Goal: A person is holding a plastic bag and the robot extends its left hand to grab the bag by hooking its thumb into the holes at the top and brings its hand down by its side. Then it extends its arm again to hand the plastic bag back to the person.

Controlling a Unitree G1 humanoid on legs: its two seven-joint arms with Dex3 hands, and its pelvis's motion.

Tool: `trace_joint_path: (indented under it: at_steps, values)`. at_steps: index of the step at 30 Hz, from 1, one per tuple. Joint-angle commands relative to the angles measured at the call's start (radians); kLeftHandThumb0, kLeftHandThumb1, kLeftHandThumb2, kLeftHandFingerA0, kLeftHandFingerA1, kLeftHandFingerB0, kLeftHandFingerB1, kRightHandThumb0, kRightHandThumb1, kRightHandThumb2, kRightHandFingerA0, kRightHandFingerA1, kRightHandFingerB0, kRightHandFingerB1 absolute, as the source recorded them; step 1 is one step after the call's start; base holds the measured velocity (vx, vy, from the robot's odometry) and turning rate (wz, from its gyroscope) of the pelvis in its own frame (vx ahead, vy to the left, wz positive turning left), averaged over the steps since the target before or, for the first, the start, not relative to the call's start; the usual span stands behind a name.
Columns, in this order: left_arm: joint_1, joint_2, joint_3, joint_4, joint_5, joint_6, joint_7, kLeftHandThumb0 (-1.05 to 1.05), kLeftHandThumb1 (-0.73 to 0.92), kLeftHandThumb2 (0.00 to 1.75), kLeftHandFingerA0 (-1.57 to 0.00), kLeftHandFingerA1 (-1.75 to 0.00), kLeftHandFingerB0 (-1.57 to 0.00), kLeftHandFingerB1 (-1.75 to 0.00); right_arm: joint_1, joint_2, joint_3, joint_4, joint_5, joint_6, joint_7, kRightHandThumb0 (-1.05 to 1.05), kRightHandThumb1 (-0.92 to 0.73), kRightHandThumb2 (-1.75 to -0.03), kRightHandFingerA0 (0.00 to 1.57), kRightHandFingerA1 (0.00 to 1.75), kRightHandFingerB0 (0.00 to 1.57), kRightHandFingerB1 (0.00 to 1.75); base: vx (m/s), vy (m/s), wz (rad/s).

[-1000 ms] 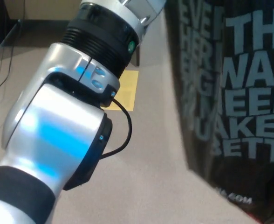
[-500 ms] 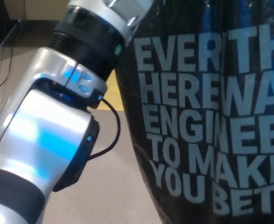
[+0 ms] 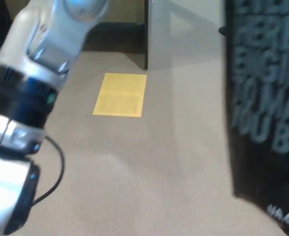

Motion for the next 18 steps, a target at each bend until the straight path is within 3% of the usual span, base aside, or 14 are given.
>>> trace_joint_path:
  at_steps: [1,2,3,4,6,7,8,10,11,12,15,16,18]
  values:
    - [0.076,0.054,0.013,-0.095,-0.051,0.042,-0.134,-0.78,0.44,0.83,0.00,-0.04,0.00,-0.03,-0.019,-0.014,0.004,0.005,0.003,0.027,0.007,-0.40,-0.69,-0.61,0.76,0.63,0.51,0.37,0.00,0.000,0.00]
    - [0.086,0.059,0.017,-0.104,-0.061,0.041,-0.145,-0.78,0.45,0.83,0.00,-0.04,0.00,-0.03,-0.021,-0.017,0.006,0.002,0.002,0.030,0.007,-0.40,-0.70,-0.61,0.77,0.67,0.51,0.37,0.00,0.000,0.00]
    - [0.100,0.066,0.021,-0.112,-0.068,0.035,-0.149,-0.80,0.53,0.58,0.00,-0.11,0.00,-0.04,-0.021,-0.020,0.006,-0.001,0.001,0.029,0.008,-0.46,-0.58,-0.86,0.72,0.70,0.44,0.50,0.00,0.000,0.00]
    - [0.115,0.069,0.027,-0.121,-0.080,0.035,-0.157,-0.81,0.53,0.58,0.00,-0.09,0.00,-0.06,-0.021,-0.022,0.005,-0.001,0.004,0.024,0.007,-0.40,-0.69,-0.61,0.74,0.56,0.51,0.38,0.00,0.000,0.00]
    - [0.172,0.076,0.047,-0.158,-0.091,0.035,-0.150,-0.83,0.53,0.58,0.00,-0.11,0.00,-0.07,-0.030,-0.035,-0.001,-0.003,0.008,0.014,0.009,-0.40,-0.69,-0.61,0.75,0.63,0.51,0.37,0.00,0.000,0.00]
    - [0.205,0.076,0.058,-0.181,-0.096,0.032,-0.141,-0.82,0.41,0.74,0.00,-0.09,0.00,-0.05,-0.032,-0.044,-0.002,-0.006,0.008,0.013,0.012,-0.45,-0.58,-0.86,0.70,0.71,0.44,0.51,0.00,0.000,0.00]
    - [0.252,0.072,0.074,-0.216,-0.113,0.033,-0.139,-0.81,0.40,0.75,0.00,-0.09,0.00,-0.06,-0.027,-0.049,-0.004,-0.012,0.010,0.008,0.014,-0.40,-0.69,-0.61,0.74,0.68,0.51,0.37,0.00,0.000,0.00]
    - [0.339,0.069,0.098,-0.278,-0.137,0.046,-0.145,-0.80,0.39,0.74,0.00,-0.12,0.00,-0.07,-0.013,-0.054,-0.004,-0.023,0.010,-0.001,0.009,-0.39,-0.69,-0.61,0.76,0.71,0.51,0.37,0.00,0.000,0.00]
    - [0.403,0.069,0.106,-0.335,-0.130,0.062,-0.144,-0.80,0.49,0.59,0.00,-0.17,0.00,-0.07,0.005,-0.057,-0.002,-0.032,0.008,-0.010,0.006,-0.39,-0.69,-0.61,0.78,0.67,0.51,0.37,0.00,0.000,0.00]
    - [0.467,0.062,0.121,-0.354,-0.153,0.042,-0.135,-0.72,0.37,0.71,0.00,-0.17,0.00,-0.07,0.020,-0.057,-0.005,-0.042,0.013,-0.020,0.010,-0.40,-0.70,-0.61,0.77,0.67,0.50,0.37,0.00,0.000,0.00]
    - [0.699,0.016,0.150,-0.419,-0.215,0.038,-0.108,-0.72,0.37,0.70,0.00,-0.18,0.00,-0.11,0.120,-0.047,-0.003,-0.091,0.015,-0.063,-0.005,-0.40,-0.70,-0.61,0.77,0.66,0.50,0.37,0.00,0.000,0.00]
    - [0.765,0.013,0.150,-0.426,-0.212,0.010,-0.094,-0.67,0.40,0.79,0.00,-0.17,0.00,-0.10,0.160,-0.041,-0.008,-0.108,0.022,-0.080,-0.007,-0.39,-0.70,-0.61,0.75,0.60,0.50,0.37,0.00,0.000,0.00]
    - [0.856,0.014,0.152,-0.433,-0.202,-0.040,-0.075,-0.68,0.41,0.79,0.00,-0.19,0.00,-0.09,0.216,-0.031,-0.020,-0.135,0.042,-0.096,0.006,-0.37,-0.70,-0.61,0.71,0.54,0.48,0.37,0.00,0.000,0.00]
